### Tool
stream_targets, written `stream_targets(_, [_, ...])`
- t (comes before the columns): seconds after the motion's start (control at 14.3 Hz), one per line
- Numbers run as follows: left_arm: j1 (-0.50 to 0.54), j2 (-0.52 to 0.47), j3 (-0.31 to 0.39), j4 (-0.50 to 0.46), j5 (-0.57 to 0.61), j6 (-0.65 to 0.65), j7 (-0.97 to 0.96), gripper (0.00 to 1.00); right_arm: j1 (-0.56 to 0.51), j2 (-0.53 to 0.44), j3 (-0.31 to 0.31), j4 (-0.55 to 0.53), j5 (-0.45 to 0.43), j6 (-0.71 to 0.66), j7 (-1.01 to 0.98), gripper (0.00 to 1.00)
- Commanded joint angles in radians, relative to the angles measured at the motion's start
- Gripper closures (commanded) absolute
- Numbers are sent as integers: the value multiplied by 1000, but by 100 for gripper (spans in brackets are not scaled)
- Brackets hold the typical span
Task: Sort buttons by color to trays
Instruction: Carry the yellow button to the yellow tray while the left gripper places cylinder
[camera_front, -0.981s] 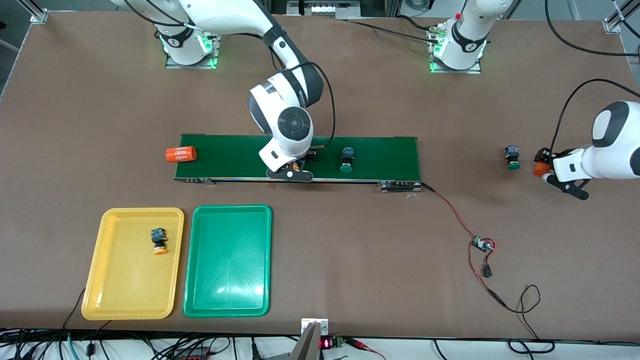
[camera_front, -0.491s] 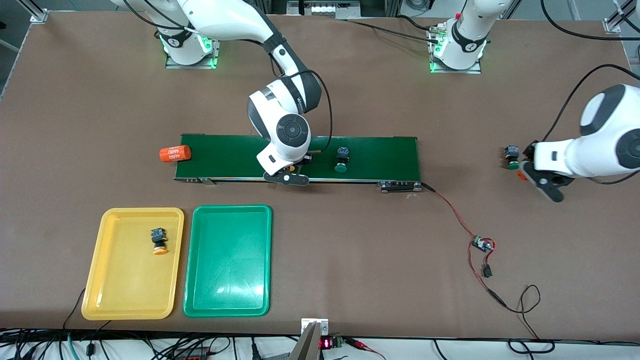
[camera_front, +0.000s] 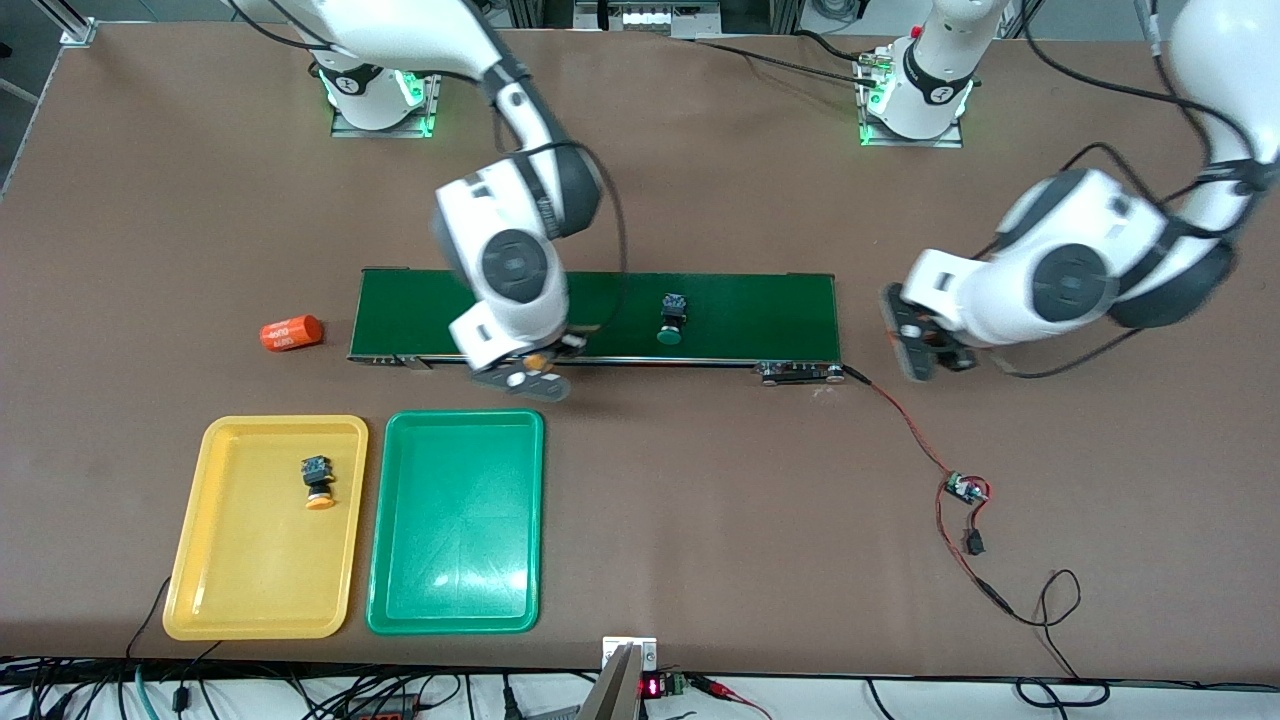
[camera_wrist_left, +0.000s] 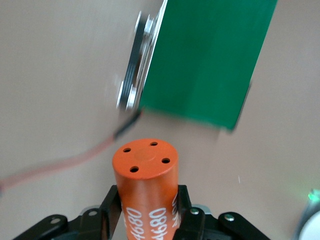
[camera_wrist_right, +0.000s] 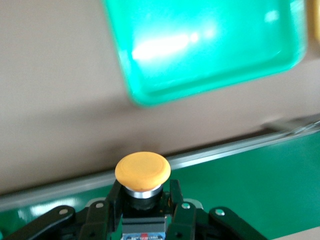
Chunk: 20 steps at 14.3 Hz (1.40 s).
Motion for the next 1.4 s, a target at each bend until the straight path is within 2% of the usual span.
stream_targets(0.0, [-86, 55, 35, 28, -18, 68, 86, 78, -135, 27, 11, 59, -23, -25, -110, 87])
stream_targets(0.14, [-165, 55, 81, 25, -15, 128, 110, 78, -230, 47, 11, 71, -34, -3, -258, 89])
stream_targets(0.35, [-268, 55, 131, 21, -4, 151, 124, 78, -350, 85, 10, 74, -47, 66, -496, 91])
stream_targets(0.56, [-360, 54, 214, 21, -3, 152, 122, 79, -429, 118, 10, 74, -109, 136, -610, 91])
stream_targets(0.7, [-384, 54, 222, 16, -3, 148, 113, 78, -461, 136, 10, 74, -151, 184, -650, 91])
stream_targets(0.77, [-387, 54, 222, 15, -3, 146, 111, 68, -472, 144, 10, 74, -171, 211, -670, 91])
stream_targets(0.84, [-388, 54, 222, 15, -4, 146, 120, 16, -485, 159, 10, 74, -190, 250, -693, 91])
stream_targets(0.91, [-387, 51, 224, 16, -3, 145, 127, 0, -501, 173, 10, 74, -198, 295, -714, 91])
stream_targets(1.19, [-316, 9, 204, 35, -21, 45, 85, 0, -556, 257, 10, 74, -198, 487, -785, 91])
stream_targets(1.33, [-228, -8, 156, 53, -23, -25, 35, 0, -571, 293, 10, 74, -198, 560, -810, 91])
